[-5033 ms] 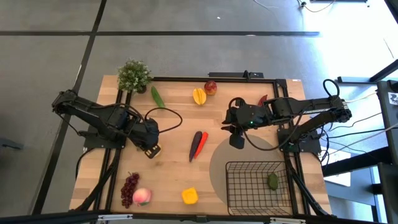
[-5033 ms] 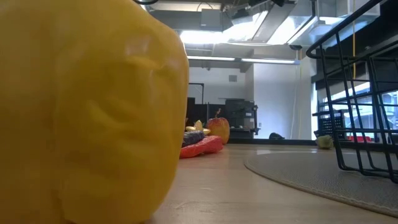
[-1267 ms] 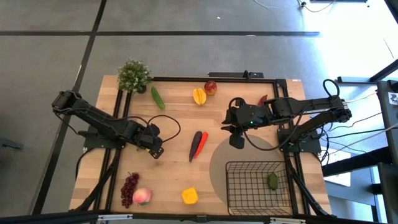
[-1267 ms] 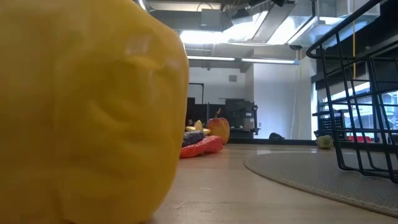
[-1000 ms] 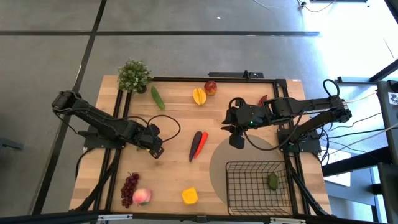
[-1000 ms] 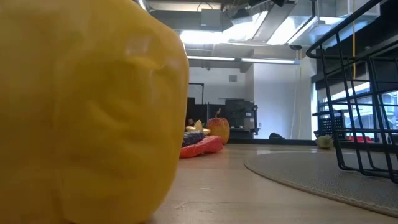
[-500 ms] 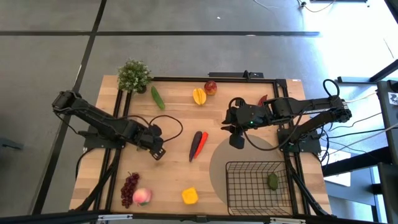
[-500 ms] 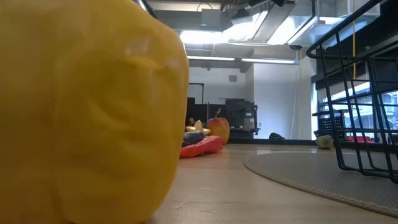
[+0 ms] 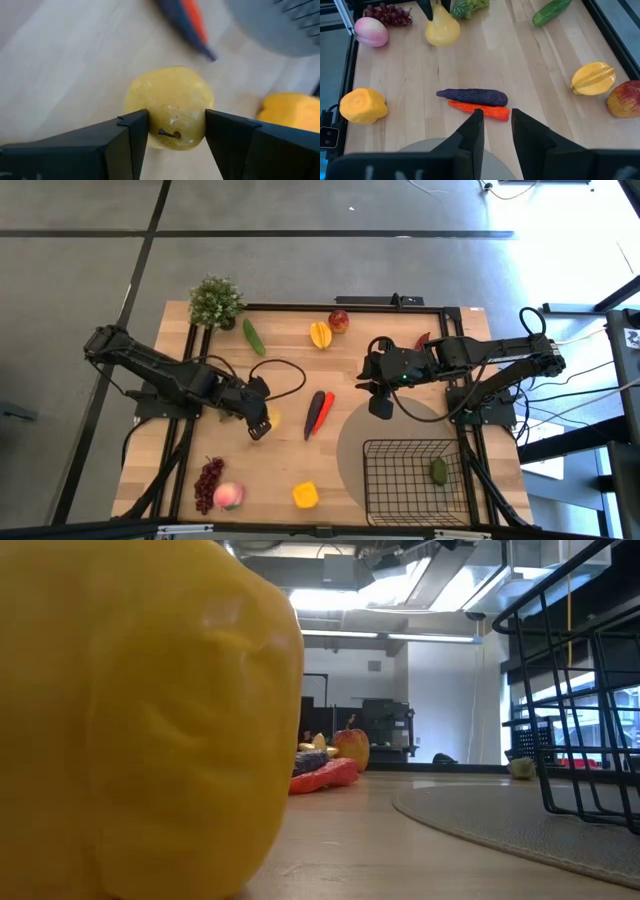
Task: Build produce basket
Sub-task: Put the yellow pear into the wire basket, then put the pink peach into the wire basket
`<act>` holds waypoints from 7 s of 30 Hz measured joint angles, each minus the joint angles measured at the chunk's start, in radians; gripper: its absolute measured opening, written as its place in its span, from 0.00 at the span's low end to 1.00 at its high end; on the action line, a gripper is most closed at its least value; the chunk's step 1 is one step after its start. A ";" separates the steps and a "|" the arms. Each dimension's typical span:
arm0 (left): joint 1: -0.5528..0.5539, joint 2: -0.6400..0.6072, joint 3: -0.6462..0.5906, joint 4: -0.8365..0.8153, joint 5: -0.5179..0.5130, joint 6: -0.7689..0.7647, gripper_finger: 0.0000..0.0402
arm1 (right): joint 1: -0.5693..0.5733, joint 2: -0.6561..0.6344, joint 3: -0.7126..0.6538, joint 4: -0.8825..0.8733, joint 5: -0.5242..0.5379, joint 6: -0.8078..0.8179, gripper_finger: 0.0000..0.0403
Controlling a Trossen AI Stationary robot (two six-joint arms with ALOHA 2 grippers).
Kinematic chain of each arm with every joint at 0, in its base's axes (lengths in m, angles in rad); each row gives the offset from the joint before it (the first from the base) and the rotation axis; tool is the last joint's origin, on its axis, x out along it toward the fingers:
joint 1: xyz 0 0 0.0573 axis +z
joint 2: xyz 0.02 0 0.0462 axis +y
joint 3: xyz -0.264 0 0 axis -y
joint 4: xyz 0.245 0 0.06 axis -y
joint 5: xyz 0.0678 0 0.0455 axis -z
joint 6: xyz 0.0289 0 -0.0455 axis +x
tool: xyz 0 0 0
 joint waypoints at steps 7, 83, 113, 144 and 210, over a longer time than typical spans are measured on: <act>0.039 -0.001 0.098 0.000 -0.023 0.098 0.39 | 0.000 0.000 0.000 0.000 0.000 0.002 0.22; 0.129 0.946 0.881 0.568 0.483 0.908 0.38 | 0.331 -0.302 0.000 -0.562 0.350 0.369 0.22; 0.108 1.012 0.879 0.511 0.403 0.836 0.38 | 0.331 -0.301 0.000 -0.516 0.342 0.366 0.22; 0.107 1.019 0.879 0.500 0.401 0.833 0.39 | 0.331 -0.301 0.000 -0.479 -0.033 0.314 0.22; 0.142 1.013 0.880 0.496 0.438 0.811 0.51 | 0.330 -0.300 -0.109 -0.194 -0.390 0.078 0.22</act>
